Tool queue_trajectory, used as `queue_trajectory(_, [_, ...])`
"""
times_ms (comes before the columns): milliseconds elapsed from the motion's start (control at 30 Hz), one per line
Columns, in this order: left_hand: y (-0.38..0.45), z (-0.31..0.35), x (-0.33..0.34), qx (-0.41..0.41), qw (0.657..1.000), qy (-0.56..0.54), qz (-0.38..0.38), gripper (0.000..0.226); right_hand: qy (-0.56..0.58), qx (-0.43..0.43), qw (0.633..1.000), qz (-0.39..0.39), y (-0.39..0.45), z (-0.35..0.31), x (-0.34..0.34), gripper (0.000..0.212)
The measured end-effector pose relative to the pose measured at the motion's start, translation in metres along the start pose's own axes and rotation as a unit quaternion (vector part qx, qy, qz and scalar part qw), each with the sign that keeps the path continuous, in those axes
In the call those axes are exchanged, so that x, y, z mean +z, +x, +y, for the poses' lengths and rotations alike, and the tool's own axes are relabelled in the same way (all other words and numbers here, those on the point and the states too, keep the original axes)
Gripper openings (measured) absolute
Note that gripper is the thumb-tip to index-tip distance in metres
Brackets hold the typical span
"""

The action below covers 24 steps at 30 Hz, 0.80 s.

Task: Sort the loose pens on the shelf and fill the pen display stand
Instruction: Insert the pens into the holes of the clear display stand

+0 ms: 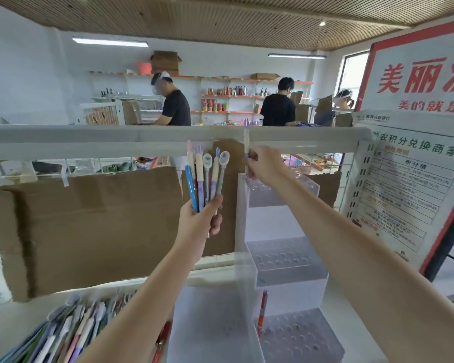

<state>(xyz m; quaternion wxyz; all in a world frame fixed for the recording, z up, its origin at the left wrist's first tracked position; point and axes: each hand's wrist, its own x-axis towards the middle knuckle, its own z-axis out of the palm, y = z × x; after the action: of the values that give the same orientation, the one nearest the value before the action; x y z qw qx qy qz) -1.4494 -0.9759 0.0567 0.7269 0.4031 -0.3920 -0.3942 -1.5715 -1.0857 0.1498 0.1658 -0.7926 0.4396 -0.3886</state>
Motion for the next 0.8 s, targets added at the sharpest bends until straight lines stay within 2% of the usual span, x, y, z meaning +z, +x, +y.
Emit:
queue_trajectory(200, [0.002,0.001,-0.002,-0.014,1.0,-0.027,-0.006,0.009,-0.022,-0.013,0.999,0.019,0.002,0.01,0.005,0.015])
queue_trajectory(367, [0.002,0.0,0.001,-0.012,0.999,-0.038,-0.01,0.008,0.015,-0.016,0.999,0.043,-0.001,0.015,0.006,0.016])
queue_trajectory(533, [-0.002,0.0,0.008,-0.018,0.999,-0.041,-0.01,0.009,-0.013,-0.038,0.999,0.036,-0.007,0.012,0.007,0.014])
queue_trajectory(800, [-0.008,0.004,0.011,-0.017,0.999,-0.036,-0.012,0.008,-0.049,-0.011,0.999,0.003,0.0,0.009,0.004,0.019])
